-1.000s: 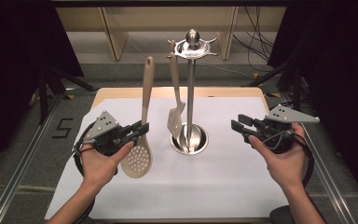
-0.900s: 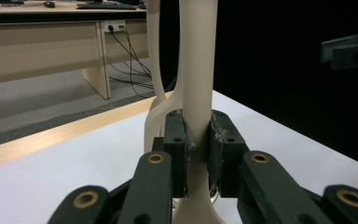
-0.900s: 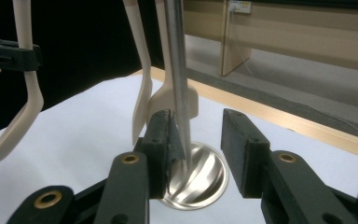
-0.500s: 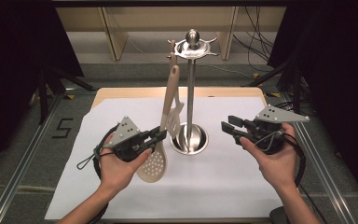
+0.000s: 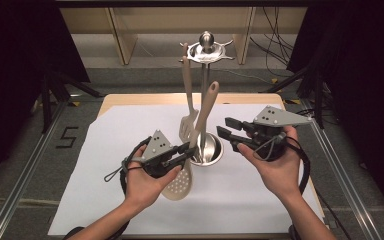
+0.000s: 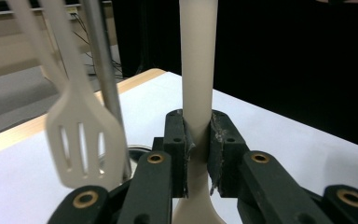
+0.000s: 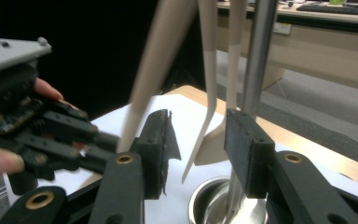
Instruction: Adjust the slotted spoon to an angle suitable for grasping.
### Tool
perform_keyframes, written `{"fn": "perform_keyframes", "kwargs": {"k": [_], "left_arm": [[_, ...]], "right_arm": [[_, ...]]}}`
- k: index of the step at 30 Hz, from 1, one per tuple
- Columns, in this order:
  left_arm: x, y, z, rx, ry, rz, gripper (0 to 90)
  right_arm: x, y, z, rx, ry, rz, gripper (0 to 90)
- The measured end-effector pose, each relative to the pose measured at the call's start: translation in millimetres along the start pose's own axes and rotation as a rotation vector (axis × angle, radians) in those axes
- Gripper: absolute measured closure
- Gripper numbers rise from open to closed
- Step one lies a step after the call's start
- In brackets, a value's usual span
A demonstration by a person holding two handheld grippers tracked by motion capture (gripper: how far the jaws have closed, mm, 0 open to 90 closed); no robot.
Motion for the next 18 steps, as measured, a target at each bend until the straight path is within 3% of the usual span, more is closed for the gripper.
{"fn": "perform_keyframes", "kwargs": {"k": [8,12,14,16,18], "left_arm": [[-13.7,8.8,4.5,-0.027,-0.009,-0.022,78.1],[-16.6,13.1,5.7,-0.038,-0.01,-0.036,78.1],[-17.6,14.7,4.2,-0.04,-0.011,-0.04,78.0],[-18.5,16.0,2.3,-0.042,-0.013,-0.048,78.0],[-19.0,16.0,1.2,-0.044,-0.012,-0.063,77.9]], "right_arm": [[-12.4,-4.7,-1.0,-0.02,-0.011,0.028,56.3],[-17.1,-7.2,-2.4,-0.03,-0.005,0.014,55.9],[-18.7,-5.8,-3.0,-0.033,-0.016,0.033,58.8],[-17.6,-6.1,-3.7,-0.057,-0.029,0.041,68.1],[-17.8,-4.1,-3.6,-0.064,-0.028,0.082,71.9]]}}
Point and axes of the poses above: each handheld gripper's, and its own axes: x roughly backward along the jaws, z roughly out of its top, y roughly to its right, the point moved 1 cm from there along -x, roughly forward along the jaws, and after that the axes turned 15 degrees about -x, right-handed, at the moved point
